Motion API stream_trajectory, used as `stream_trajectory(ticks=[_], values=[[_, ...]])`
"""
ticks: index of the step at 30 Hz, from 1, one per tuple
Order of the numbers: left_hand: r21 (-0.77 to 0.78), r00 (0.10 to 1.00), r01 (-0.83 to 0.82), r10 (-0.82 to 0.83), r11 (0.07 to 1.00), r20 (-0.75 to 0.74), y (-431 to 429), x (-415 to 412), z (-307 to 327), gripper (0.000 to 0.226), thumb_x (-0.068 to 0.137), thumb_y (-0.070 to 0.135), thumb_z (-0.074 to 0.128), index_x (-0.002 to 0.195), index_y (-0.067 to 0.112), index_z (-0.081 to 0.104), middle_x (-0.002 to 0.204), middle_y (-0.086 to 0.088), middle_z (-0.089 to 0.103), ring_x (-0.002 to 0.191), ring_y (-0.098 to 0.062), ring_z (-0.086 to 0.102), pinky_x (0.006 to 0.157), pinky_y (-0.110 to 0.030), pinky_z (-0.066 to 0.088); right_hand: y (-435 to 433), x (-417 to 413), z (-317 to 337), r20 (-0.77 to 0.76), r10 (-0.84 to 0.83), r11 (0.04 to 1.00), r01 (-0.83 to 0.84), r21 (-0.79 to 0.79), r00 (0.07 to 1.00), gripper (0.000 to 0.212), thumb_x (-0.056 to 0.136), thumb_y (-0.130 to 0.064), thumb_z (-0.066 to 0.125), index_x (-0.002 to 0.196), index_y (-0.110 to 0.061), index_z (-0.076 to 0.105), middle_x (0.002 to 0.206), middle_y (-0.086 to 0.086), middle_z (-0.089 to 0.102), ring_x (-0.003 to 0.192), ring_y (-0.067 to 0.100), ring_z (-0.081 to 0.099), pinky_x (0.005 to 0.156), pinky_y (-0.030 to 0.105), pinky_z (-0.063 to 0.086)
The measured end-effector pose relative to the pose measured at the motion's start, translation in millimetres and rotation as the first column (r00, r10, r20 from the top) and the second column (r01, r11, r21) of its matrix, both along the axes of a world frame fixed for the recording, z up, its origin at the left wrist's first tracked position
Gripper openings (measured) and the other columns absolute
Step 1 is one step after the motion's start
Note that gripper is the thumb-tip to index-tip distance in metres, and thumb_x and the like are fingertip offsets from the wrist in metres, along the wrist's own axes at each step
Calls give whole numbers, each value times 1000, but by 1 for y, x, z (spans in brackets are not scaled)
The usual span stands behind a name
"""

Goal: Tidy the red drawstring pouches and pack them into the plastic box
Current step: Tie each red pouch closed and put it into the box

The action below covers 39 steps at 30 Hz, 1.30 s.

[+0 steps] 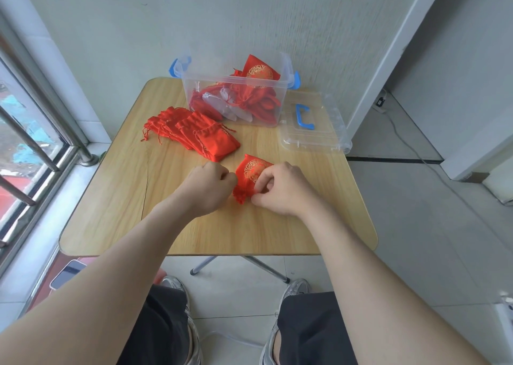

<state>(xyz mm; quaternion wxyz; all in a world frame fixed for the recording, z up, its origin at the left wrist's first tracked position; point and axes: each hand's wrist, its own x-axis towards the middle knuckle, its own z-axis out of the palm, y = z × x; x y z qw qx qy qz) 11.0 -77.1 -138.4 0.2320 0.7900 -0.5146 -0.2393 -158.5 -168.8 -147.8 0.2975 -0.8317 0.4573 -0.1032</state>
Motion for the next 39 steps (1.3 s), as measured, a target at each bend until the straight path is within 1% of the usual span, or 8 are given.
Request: stream_trajectory(ticks=[6,10,12,16,18,25,33,39], values=[[-78,768,-183,93,980,-634,-3,-2,22,33,103,15,49,85,-4,69,82,-20,73,87,-33,80,87,-52,65,-8,-8,-13,86,93,988,-81,-130,992,58,84,-33,87,134,-39,57,124,-5,48,114,13,56,101,28,44],[-146,531,-305,40,941,-847,-13,2,32,35,109,26,48,88,3,62,76,-16,66,84,-37,76,84,-51,64,-18,5,-13,361,60,947,62,-317,931,7,100,-29,73,103,-23,76,87,-17,61,68,-4,55,68,19,40],[-170,489,-374,38,912,-872,-18,9,31,45,112,41,41,83,10,58,82,-15,71,79,-32,74,75,-45,63,-22,12,-13,457,-21,945,167,-283,889,14,103,-29,66,92,-21,67,72,-16,63,59,3,58,59,27,43],[-386,882,-415,260,824,-393,-29,25,5,27,102,36,52,90,15,66,90,2,75,84,-23,71,78,-43,59,-32,26,-6,563,-113,908,315,-277,819,20,105,-33,60,93,-18,62,72,-8,71,63,17,65,63,42,51],[-465,951,-307,283,830,-121,-35,34,-7,7,91,13,63,96,17,65,94,7,70,92,-19,64,81,-33,48,-39,35,3,636,-136,903,360,-237,760,17,106,-30,60,96,-17,62,73,-7,72,64,13,66,65,40,51],[-471,963,-203,262,858,61,-59,51,-20,37,79,-9,56,107,13,68,106,-4,63,102,-28,55,86,-29,38,-60,95,53,850,-280,935,327,137,446,8,108,-17,59,104,-10,58,80,16,74,49,23,69,46,41,57],[-266,907,-265,333,927,258,-70,59,-28,52,96,42,68,138,11,60,137,-14,52,123,-39,46,103,-46,39,-138,168,72,713,-375,923,309,229,592,12,87,-32,66,85,-21,68,83,11,78,78,35,77,77,59,64],[-190,899,-302,345,934,270,-69,61,-27,44,93,48,60,119,13,64,114,-8,53,112,-35,43,93,-49,35,-96,156,83,722,-406,907,342,245,560,17,90,1,53,90,12,66,71,29,73,56,36,76,54,57,64]])
